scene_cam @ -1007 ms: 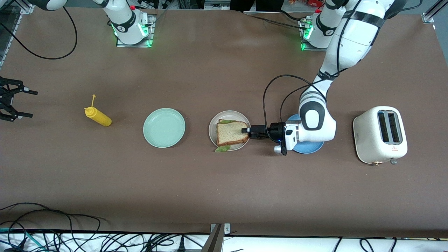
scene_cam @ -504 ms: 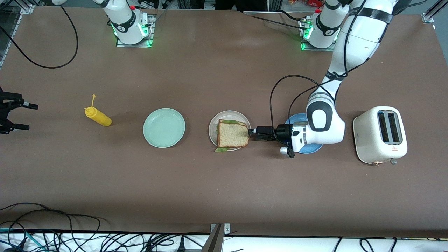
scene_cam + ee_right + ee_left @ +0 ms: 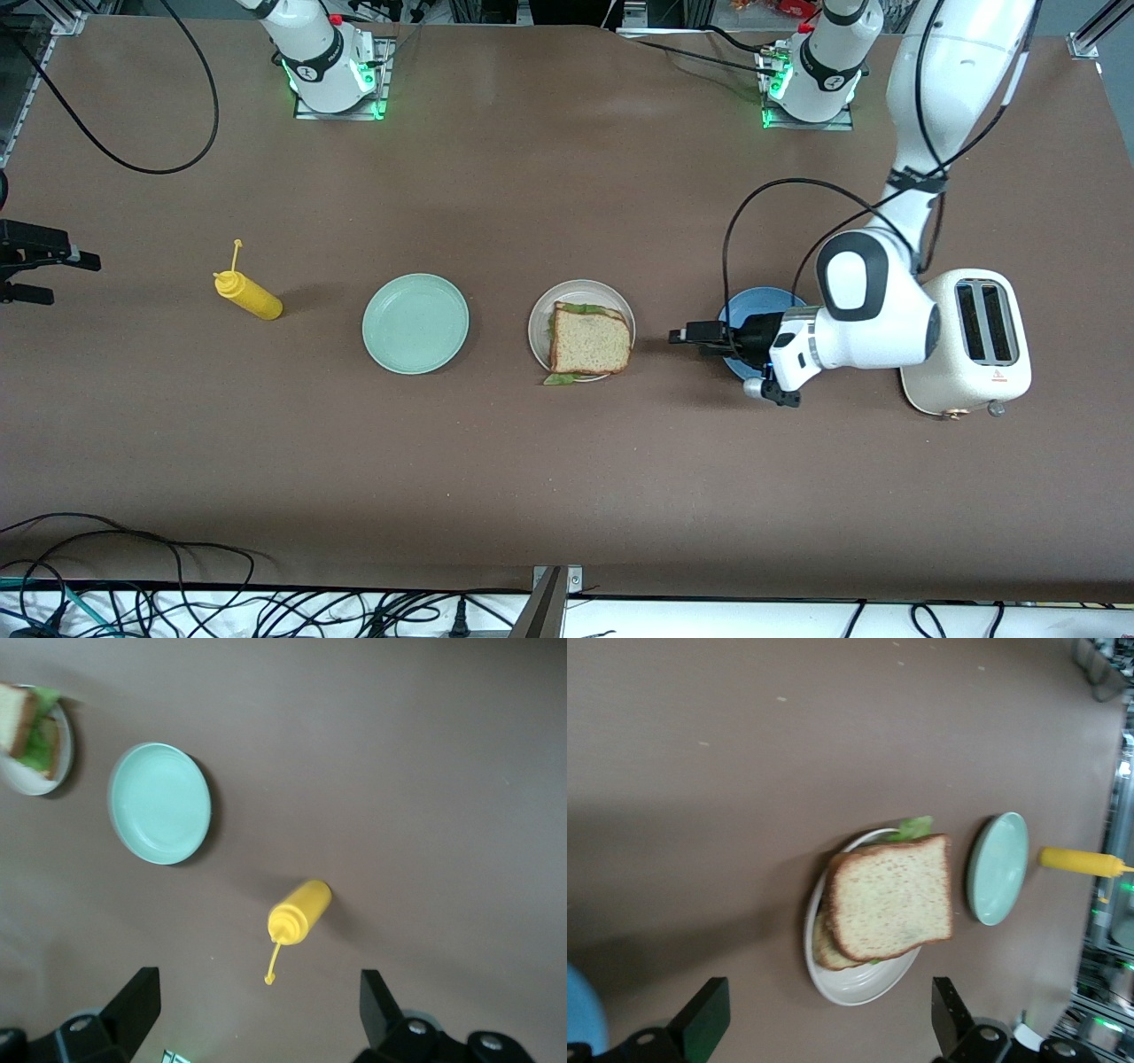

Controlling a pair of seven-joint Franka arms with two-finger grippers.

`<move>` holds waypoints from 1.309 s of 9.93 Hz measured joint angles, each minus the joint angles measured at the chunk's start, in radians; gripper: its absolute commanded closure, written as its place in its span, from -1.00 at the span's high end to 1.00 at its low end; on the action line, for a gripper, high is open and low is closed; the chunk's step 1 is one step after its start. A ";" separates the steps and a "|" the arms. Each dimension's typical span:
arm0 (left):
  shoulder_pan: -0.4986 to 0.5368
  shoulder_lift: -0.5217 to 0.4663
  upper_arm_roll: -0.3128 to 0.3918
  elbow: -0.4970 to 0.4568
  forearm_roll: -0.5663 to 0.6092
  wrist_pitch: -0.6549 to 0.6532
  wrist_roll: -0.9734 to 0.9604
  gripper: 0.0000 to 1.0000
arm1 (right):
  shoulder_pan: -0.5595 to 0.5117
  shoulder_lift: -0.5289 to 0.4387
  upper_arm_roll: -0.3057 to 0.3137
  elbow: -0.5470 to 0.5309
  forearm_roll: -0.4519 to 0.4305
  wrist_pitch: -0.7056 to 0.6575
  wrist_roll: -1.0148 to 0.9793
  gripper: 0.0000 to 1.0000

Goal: Make sandwich on beige plate with both arms

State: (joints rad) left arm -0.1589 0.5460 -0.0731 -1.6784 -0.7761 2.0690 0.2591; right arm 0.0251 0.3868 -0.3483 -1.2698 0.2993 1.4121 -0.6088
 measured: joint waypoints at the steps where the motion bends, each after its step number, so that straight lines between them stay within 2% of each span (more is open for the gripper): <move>1: 0.003 -0.026 0.001 0.000 0.117 -0.011 -0.085 1.00 | 0.000 -0.021 0.071 0.000 -0.113 0.008 0.135 1.00; 3: 0.009 -0.050 0.006 -0.001 0.268 -0.060 -0.152 1.00 | 0.003 -0.059 0.178 -0.010 -0.254 0.019 0.412 1.00; 5: 0.045 -0.075 0.008 -0.001 0.413 -0.129 -0.172 1.00 | 0.003 -0.095 0.219 -0.099 -0.310 0.123 0.575 1.00; 7: 0.085 -0.108 0.009 -0.001 0.563 -0.184 -0.218 1.00 | 0.001 -0.162 0.221 -0.253 -0.315 0.285 0.599 1.00; 8: 0.097 -0.124 0.009 0.000 0.626 -0.209 -0.238 1.00 | 0.000 -0.188 0.221 -0.295 -0.315 0.314 0.602 1.00; 13: 0.168 -0.231 0.011 0.000 0.703 -0.332 -0.259 1.00 | 0.002 -0.183 0.231 -0.316 -0.302 0.345 0.614 1.00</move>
State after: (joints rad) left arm 0.0096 0.3148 -0.0620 -1.6786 -0.0730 1.7367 0.0003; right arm 0.0269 0.2042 -0.1170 -1.5855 -0.0022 1.7570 0.0047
